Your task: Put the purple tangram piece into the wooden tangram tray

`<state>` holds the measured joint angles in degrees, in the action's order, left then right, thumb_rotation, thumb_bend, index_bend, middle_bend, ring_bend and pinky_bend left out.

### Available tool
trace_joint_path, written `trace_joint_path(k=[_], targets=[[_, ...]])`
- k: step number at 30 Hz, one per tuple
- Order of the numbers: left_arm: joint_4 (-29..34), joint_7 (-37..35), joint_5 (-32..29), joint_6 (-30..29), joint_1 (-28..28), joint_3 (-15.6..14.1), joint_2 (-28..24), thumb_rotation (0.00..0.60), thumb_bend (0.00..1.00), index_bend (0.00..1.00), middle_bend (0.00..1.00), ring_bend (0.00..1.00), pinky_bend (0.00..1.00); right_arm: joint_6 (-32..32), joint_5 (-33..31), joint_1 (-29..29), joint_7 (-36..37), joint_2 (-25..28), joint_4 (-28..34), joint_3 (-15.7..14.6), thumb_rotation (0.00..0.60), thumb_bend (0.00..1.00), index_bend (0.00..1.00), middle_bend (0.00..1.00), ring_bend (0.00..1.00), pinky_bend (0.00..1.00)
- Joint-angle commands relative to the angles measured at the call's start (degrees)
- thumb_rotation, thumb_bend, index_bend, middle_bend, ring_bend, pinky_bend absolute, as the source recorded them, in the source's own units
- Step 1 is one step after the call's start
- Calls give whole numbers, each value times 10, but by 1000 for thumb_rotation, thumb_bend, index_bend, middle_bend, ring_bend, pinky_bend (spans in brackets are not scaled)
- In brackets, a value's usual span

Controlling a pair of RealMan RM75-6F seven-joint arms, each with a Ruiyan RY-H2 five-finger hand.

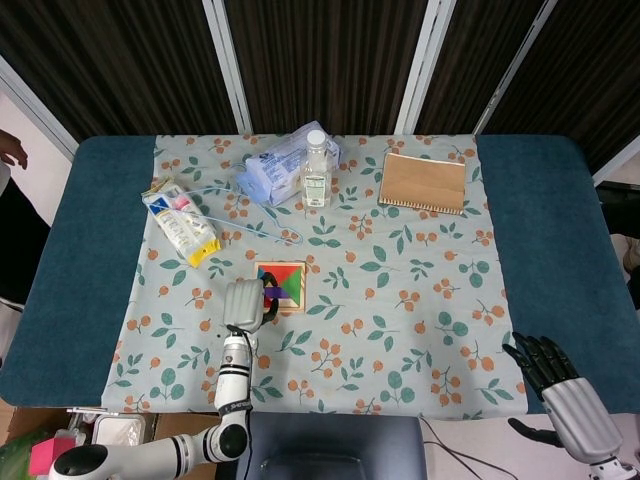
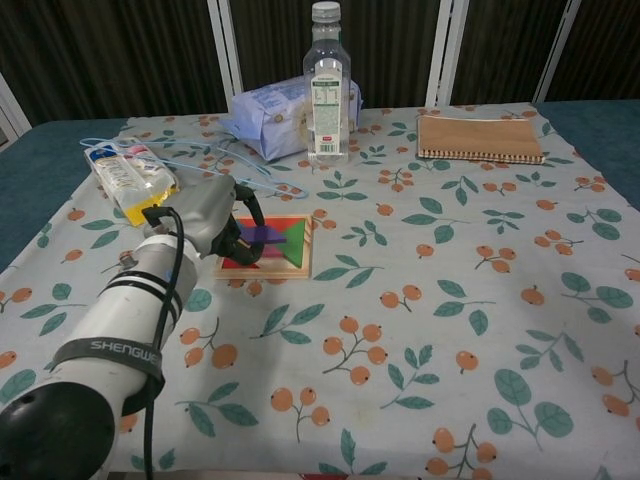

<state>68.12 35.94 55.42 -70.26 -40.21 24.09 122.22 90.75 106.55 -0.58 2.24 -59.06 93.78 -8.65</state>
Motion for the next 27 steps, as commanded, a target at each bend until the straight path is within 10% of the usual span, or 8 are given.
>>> trace_joint_path(k=[1,27], targets=[[-4,9,-3,-5,-7,0,9,600,374,533,1000,1000,1000,-1,0,0,0,0,0,0,600,160,0,0,0,0],[-37,41,-21,-9,-20,-7,36,600,381,408,1000,1000,1000,5,6,0,10,3,-4,-2,600,160,0,0,0,0]])
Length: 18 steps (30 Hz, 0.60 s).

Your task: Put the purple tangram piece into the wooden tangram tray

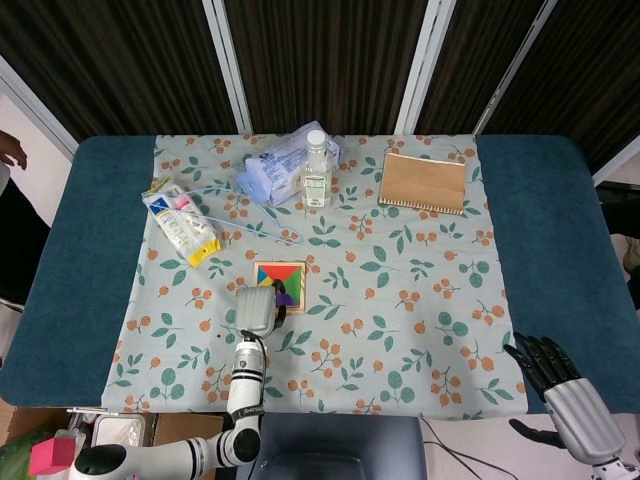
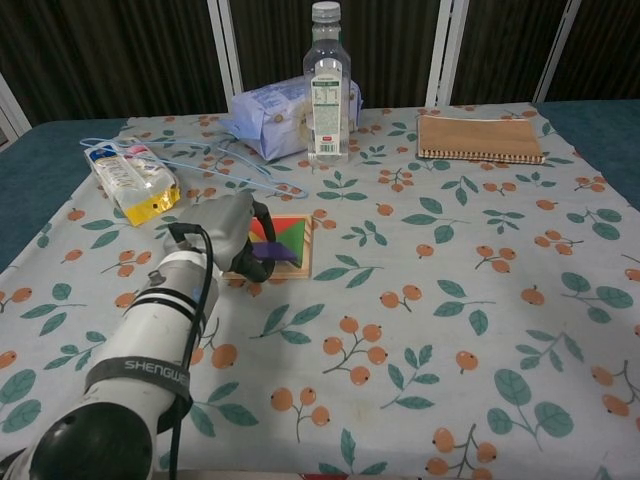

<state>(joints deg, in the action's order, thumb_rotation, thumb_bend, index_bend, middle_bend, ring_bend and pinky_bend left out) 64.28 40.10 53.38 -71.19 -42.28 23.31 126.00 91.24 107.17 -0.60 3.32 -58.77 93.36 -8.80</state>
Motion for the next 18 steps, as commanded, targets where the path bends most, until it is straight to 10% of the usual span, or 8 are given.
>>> trace_joint_path(k=[1,18], targets=[[2,-1,-1,0,2,1,-3,600,382,403,1000,1000,1000,0,0,0,-1,0,0,0,600,160,0,0,0,0],[17,7,-7,-2,9,-8,-13,600,382,387,1000,1000,1000,6,2,-2,6,2,-1,0,600,160,0,0,0,0]])
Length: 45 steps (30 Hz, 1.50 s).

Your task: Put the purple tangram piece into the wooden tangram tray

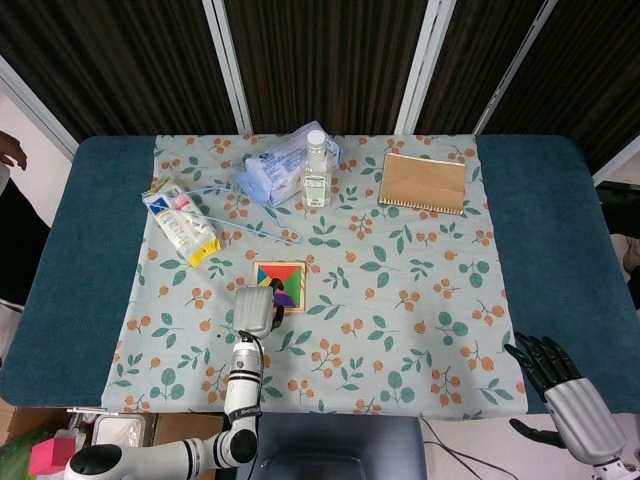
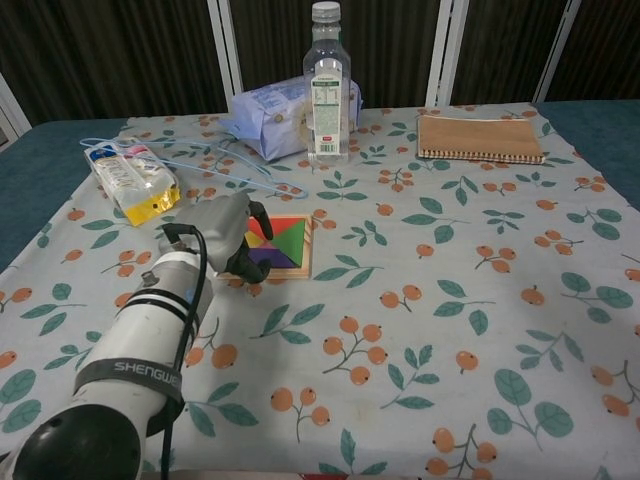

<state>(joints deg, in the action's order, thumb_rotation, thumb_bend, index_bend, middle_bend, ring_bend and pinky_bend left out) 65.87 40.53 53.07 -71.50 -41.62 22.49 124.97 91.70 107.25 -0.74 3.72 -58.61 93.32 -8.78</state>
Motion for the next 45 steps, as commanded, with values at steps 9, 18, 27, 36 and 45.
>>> trace_joint_path(k=[9,18,27,36,45], targets=[[14,2,-5,1,9,-7,-14,600,381,395,1000,1000,1000,0,1,0,-1,-1,-1,0,600,160,0,0,0,0],[17,3,-10,4,13,-13,-18,600,380,396,1000,1000,1000,1,1,-1,-3,-2,-1,0,600,160,0,0,0,0],[24,-1,-4,3,17,-23,-21,600,380,406,1000,1000,1000,1,2,-1,-3,-2,-1,0,600,160,0,0,0,0],[32,-7,3,1,20,-27,-23,600,380,384,1000,1000,1000,0,1,-2,-5,-2,0,0,600,160,0,0,0,0],[147,-111,120,-19,60,-99,-111,600,375,192,901,930,993,6,1,-4,-1,-1,-5,1,600,160,0,0,0,0]])
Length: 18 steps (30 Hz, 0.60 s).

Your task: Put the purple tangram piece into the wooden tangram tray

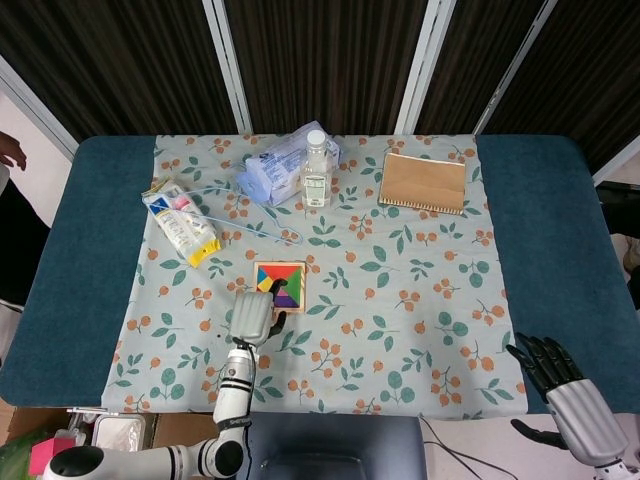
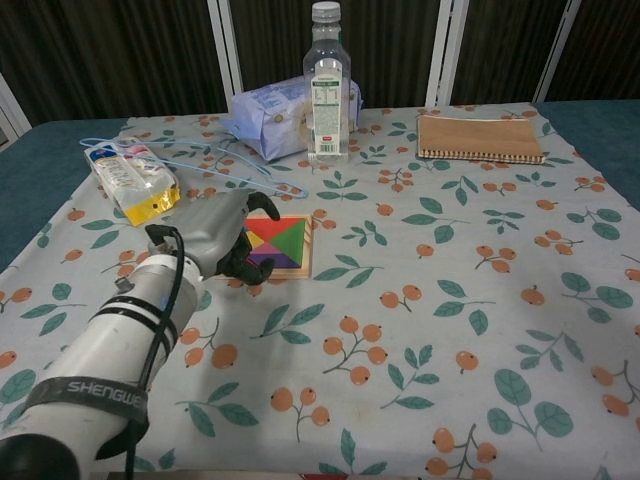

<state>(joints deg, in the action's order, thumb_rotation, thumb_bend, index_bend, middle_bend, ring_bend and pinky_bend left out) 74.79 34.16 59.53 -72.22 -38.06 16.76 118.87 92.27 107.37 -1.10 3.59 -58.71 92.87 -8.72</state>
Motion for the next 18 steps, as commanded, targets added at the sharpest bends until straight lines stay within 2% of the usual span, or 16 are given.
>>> trace_joint_path(k=[1,2,3,4,5,6,7,9,12,14,18], targets=[[65,-53,63,-13,28,-47,-57,600,375,178,830,858,957,0,0,0,0,0,0,0,600,160,0,0,0,0],[72,-59,71,-15,31,-53,-64,600,375,162,737,757,887,1,0,0,0,0,0,0,600,160,0,0,0,0],[101,-77,98,-24,46,-79,-94,600,377,139,598,599,757,1,0,0,0,0,0,0,600,159,0,0,0,0],[156,-103,144,-55,89,-145,-168,600,379,105,394,356,525,-3,1,0,-6,-2,-1,0,600,160,0,0,0,0],[192,-138,200,-94,122,-200,-234,600,380,78,233,156,273,-7,0,0,-15,-6,1,0,600,160,0,0,0,0],[198,-171,243,-126,143,-233,-275,600,380,73,190,105,195,-11,-1,1,-22,-8,3,1,600,160,0,0,0,0],[188,-198,275,-161,163,-254,-300,600,380,72,161,70,142,-14,-1,1,-29,-11,5,1,600,161,0,0,0,0],[138,-245,325,-243,212,-286,-331,600,381,74,146,51,108,-21,-1,1,-46,-16,10,0,600,160,0,0,0,0],[56,-322,335,-323,276,-300,-347,600,378,75,131,40,95,-24,-1,0,-66,-24,13,2,600,159,0,0,0,0],[20,-374,322,-326,294,-296,-354,600,376,83,123,31,88,-27,-6,-1,-77,-30,17,5,600,159,0,0,0,0],[25,-425,330,-320,298,-287,-372,600,375,88,115,28,84,-35,-10,0,-95,-36,22,6,600,159,0,0,0,0]])
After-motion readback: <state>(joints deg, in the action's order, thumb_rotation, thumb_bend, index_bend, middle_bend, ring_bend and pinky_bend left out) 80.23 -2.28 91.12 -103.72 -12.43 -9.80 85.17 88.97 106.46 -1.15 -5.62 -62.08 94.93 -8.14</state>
